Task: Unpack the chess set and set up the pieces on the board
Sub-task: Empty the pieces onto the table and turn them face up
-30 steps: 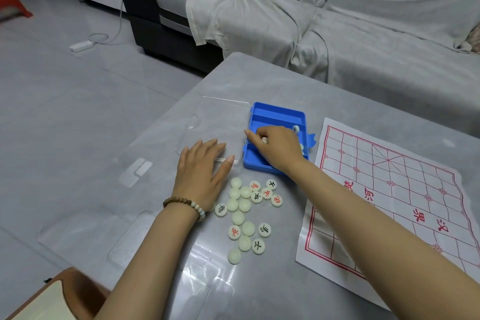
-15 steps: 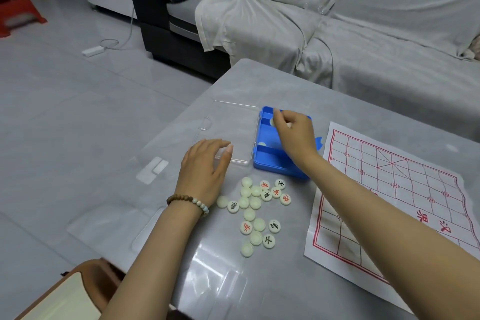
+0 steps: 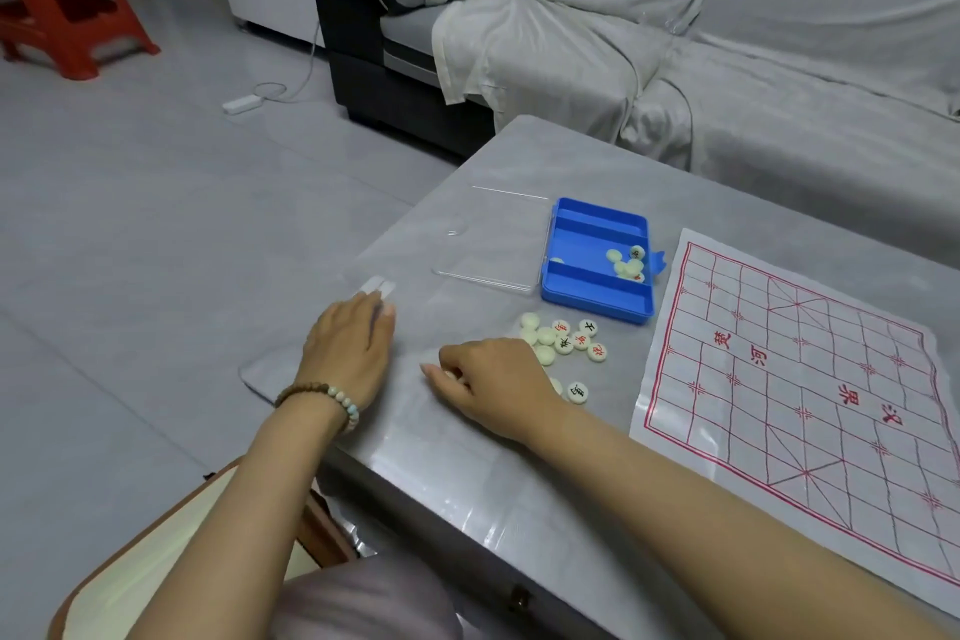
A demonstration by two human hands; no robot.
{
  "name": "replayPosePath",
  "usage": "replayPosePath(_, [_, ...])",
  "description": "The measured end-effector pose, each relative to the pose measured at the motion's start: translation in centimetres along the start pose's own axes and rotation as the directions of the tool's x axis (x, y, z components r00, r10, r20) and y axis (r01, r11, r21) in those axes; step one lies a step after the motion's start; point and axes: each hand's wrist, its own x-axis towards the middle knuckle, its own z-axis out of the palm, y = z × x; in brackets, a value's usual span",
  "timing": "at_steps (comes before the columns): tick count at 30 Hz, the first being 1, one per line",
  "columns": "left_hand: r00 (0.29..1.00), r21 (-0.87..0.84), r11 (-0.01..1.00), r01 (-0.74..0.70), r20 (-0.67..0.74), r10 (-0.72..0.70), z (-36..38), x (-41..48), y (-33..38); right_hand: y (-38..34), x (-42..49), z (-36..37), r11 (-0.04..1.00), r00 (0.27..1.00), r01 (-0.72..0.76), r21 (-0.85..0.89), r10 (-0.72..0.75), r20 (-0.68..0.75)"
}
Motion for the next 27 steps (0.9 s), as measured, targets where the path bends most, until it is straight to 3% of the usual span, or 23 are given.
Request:
replayPosePath(3, [0.993,0.120,0.993,-0.016,0.117,0.002,0.9,-0.7,0.3,0.5,-0.1,0.0,1.000,0.999,0.029,-0.008,-0.029,-0.031])
replayPosePath(7, [0.974,0.101,0.990,-0.102,0.212,0.079,1.5,-1.6,0.9,1.5,-0.8,-0.4,0.993,0.995,0.080,0.091,-0.073,-0.074])
replayPosePath(14, [0.934,0.078,0.962,-0.261,0.271,0.231,2.8,-3.2,3.1,4.2,-4.1,-3.2,0.936,0.978,-0.054,0.347,0.119,-0.169])
replayPosePath(22, [0.923,0.308,0.897,-0.317,0.319,0.217,4.9,-2.8,4.2,6.9,-7.3,-5.1,0.929,0.960,-0.156,0.335,0.223,-0.172])
replayPosePath(27, [0.921,0.234,0.917,-0.323,0.302,0.247,5.5,-2.6,4.8,7.8,-8.0,-5.1,0.931,0.950,-0.178,0.318,0.247,-0.191])
